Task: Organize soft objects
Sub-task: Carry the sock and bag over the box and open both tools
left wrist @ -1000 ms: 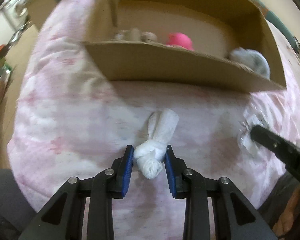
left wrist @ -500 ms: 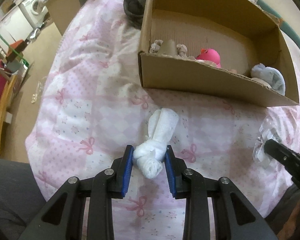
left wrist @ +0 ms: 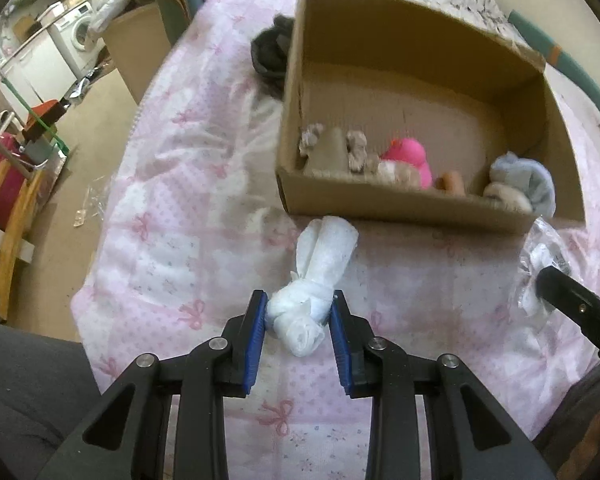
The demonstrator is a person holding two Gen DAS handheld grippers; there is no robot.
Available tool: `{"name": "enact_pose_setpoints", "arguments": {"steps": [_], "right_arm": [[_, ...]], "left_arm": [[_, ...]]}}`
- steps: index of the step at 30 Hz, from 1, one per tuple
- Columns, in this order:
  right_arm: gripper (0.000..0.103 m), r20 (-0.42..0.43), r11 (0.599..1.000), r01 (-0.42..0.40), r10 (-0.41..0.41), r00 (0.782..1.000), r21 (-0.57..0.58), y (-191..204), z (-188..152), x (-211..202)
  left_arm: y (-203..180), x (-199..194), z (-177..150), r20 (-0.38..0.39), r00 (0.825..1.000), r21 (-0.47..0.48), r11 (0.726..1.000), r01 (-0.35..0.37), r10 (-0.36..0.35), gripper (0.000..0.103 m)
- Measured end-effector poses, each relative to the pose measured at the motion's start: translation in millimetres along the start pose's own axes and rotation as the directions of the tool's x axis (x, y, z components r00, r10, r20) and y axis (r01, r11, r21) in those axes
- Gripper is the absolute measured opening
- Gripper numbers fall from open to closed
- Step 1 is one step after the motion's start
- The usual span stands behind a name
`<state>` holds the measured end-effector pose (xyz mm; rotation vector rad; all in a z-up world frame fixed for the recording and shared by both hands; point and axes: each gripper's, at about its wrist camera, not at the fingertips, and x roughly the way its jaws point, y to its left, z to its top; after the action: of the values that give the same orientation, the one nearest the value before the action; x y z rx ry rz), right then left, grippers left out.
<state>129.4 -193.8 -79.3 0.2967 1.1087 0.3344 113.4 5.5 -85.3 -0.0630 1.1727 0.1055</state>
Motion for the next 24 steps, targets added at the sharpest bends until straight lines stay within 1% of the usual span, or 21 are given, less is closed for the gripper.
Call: {"name": "enact_pose_setpoints", "arguments": {"steps": [3,5,7,10,12,15,19,22,24], "right_arm": [[0.028,0.05,0.999,-0.032,0.032,0.998,0.0,-0.4,4.6,-13.3],[0.028,0.081,0.997,-0.073,0.071,0.994,0.015,-3.1,9.2,-22.8],[0.028,0.113,0.991,-0.123,0.118,0.987,0.043,-7.9,14.9,-31.8],[0.028,0.165,0.985,-0.163,0.151,0.975,0.063,-13.3,25.6,-43.6],[0.028,0.2,0.983,-0.174,0.159,0.967,0.063,-15.9,34.3,-50.3],[0.028,0.22,0.99,-0.142,0.134,0.966,0.024,-14.0,48.9,-50.7],[0.028,0.211,0.994,-0.107,0.107,0.971,-0.012,-13.5,68.8,-34.3],[0.028,0.193,0.997,-0.074,0.077,0.978,-0.021,-15.8,68.7,-19.4],[0.028,0.164,0.998,-0.069,0.066,0.984,0.009,-20.8,66.1,-8.4]], "left_arm": [[5.5,-14.7,12.0,0.033,0.999,-0.025,0.999,0.033,-0.032,0.028],[10.3,-27.7,22.1,0.062,0.997,-0.037,0.998,0.048,-0.045,0.028],[14.8,-40.0,32.8,0.1,0.994,-0.038,0.998,0.057,-0.053,0.028],[17.3,-53.5,48.6,0.151,0.987,-0.021,0.998,0.061,-0.057,0.028],[18.6,-56.3,60.1,0.18,0.982,-0.013,0.998,0.055,-0.052,0.028],[13.4,-52.7,76.9,0.191,0.98,0.01,0.998,0.058,-0.059,0.028],[1.0,-43.6,94.1,0.2,0.975,0.048,0.995,0.086,-0.094,0.028],[-13.1,-32.4,98.9,0.201,0.97,0.098,0.988,0.122,-0.139,0.028],[-21.5,-24.7,98.7,0.194,0.97,0.125,0.985,0.122,-0.144,0.028]]}}
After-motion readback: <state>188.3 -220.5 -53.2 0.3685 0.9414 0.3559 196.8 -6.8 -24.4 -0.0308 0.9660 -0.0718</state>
